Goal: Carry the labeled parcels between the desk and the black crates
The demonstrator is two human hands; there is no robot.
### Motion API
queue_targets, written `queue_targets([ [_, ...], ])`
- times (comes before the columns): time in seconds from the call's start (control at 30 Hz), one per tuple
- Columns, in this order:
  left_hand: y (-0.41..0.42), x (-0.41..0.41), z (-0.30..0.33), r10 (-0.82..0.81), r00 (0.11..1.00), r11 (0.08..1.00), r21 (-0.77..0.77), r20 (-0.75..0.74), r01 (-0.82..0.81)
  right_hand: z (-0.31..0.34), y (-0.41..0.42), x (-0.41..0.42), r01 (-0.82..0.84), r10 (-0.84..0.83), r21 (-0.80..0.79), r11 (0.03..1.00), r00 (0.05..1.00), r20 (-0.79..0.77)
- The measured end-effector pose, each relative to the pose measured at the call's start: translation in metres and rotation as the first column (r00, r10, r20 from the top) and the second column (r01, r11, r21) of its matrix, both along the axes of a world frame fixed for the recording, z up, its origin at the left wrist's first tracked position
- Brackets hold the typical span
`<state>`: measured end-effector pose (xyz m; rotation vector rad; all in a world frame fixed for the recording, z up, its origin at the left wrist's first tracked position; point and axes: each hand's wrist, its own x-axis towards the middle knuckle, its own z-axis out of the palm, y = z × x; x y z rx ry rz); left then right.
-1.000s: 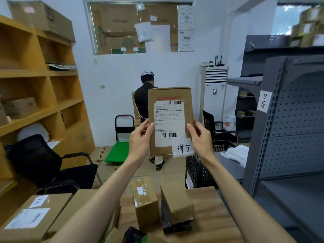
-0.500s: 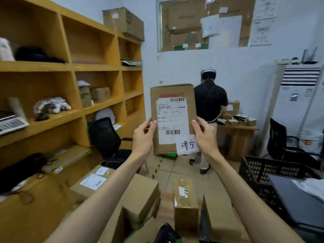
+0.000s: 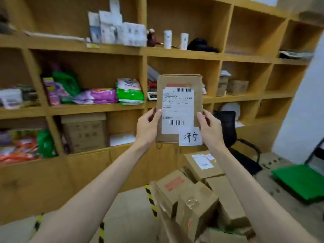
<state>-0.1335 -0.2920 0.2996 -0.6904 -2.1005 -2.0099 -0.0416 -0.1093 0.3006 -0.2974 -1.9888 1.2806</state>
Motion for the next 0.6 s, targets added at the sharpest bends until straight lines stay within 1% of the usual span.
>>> queue_targets([
  [0.1,-0.082,-0.019,-0.003,0.159,0.987,0.987,0.004,-0.009,-0.159,-0.001,-0.068,-0.053,-0.153,0.153,0.010,0.988,0.988,0.012],
  [0.23,-0.200,-0.031,-0.002,0.364,0.931,0.931,0.003,-0.024,-0.364,0.005,-0.178,-0.111,-0.361,0.361,0.011,0.932,0.932,-0.008],
  [0.37,-0.318,-0.033,0.000,0.560,0.827,0.828,0.002,-0.045,-0.561,0.008,-0.296,-0.152,-0.559,0.559,0.001,0.829,0.829,-0.016],
  [0.47,-0.398,-0.028,0.001,0.630,0.774,0.776,0.010,-0.057,-0.631,0.010,-0.382,-0.166,-0.655,0.655,-0.013,0.756,0.756,-0.001],
  [0.6,-0.500,-0.015,-0.009,0.768,0.641,0.641,0.028,-0.003,-0.767,0.005,-0.489,-0.180,-0.769,0.769,-0.020,0.639,0.638,0.023],
])
